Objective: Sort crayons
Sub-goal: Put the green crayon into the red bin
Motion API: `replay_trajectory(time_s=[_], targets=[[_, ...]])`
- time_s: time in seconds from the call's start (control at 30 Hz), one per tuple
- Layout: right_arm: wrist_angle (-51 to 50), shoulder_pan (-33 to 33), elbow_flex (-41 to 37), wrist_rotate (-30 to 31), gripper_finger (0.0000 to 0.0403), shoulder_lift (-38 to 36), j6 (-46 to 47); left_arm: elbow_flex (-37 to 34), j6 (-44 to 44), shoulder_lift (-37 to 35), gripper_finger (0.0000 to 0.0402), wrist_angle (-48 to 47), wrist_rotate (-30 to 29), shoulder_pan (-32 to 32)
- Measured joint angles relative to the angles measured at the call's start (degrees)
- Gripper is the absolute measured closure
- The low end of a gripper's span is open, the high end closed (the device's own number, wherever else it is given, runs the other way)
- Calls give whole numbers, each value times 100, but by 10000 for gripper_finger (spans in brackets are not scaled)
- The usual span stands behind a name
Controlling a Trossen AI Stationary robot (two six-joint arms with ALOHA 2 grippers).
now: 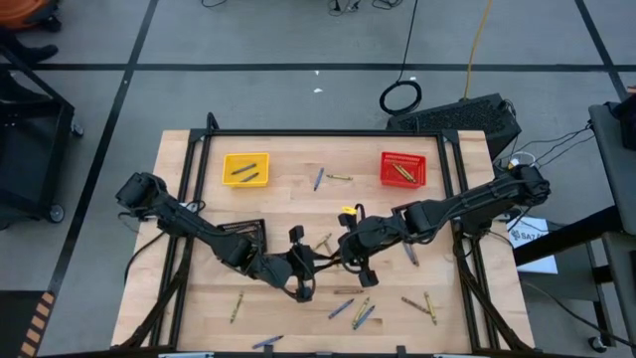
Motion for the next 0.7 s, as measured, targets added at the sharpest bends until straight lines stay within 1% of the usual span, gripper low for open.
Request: replay_trajectory(time_s=[0.17, 0.33, 0.53, 0.7], targets=[[-193, 0, 0, 116, 402, 0, 65, 0, -2, -5, 317, -53, -36, 3], [-604, -51, -2, 164, 402, 0, 213, 2, -7, -7, 315, -391, -38, 8], [-1193, -171, -2, 791, 402, -2, 313, 2, -50, -7, 315, -706, -36, 6], [-1701, -414, -2, 1314, 401, -2, 714, 2, -60, -7, 315, -859, -34, 3]])
